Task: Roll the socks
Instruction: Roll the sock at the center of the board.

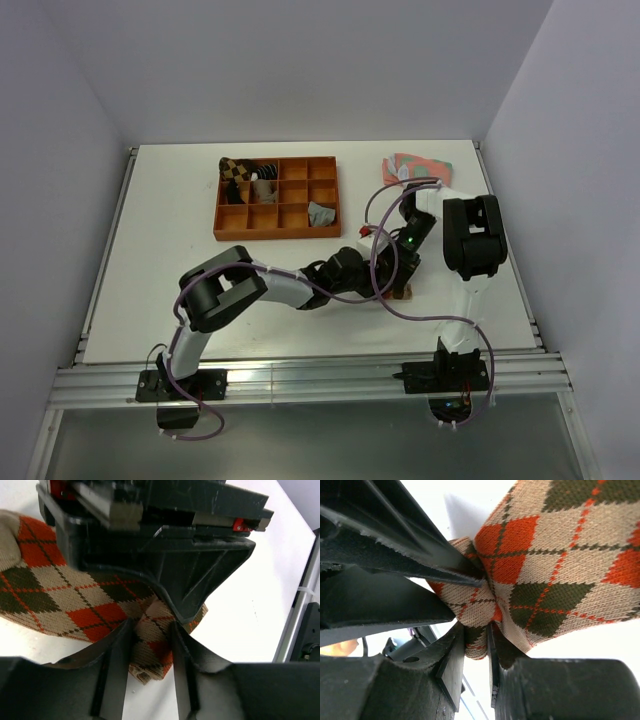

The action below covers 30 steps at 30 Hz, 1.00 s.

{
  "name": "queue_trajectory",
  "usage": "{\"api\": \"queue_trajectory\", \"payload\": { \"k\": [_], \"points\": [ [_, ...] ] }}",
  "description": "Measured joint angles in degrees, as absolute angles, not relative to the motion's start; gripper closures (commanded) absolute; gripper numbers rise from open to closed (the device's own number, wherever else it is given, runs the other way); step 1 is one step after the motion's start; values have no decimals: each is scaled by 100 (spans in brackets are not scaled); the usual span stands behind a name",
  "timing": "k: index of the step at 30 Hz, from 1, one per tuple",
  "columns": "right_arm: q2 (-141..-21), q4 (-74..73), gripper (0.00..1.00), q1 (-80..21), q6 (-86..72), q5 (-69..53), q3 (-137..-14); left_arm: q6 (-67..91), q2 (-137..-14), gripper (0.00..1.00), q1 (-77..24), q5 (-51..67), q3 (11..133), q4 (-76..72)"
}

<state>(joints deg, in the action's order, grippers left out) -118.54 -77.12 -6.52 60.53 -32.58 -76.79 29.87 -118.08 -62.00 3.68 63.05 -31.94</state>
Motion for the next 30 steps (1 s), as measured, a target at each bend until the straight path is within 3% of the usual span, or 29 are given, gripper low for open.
{"api": "queue_trajectory", "payload": {
  "k": [5, 11, 24, 30],
  "points": [
    [-11743, -7470, 76, -650, 5673, -3301, -7507, 3288, -11852, 77, -6180, 482, 6007, -3739],
    [-11128, -6932, 63, -650, 5419, -3380, -7028, 3750, -11900, 96, -6132, 587, 5706, -4351],
    [-8934, -5714, 54, 482, 5177, -3977, -6211, 4630, -11979, 100, -6093, 1146, 5662, -4364],
    [-8040, -5548, 48, 587, 5588, -3975, -5428, 5098, -12009, 100, -5900, 1953, 5754, -4091]
  ]
}}
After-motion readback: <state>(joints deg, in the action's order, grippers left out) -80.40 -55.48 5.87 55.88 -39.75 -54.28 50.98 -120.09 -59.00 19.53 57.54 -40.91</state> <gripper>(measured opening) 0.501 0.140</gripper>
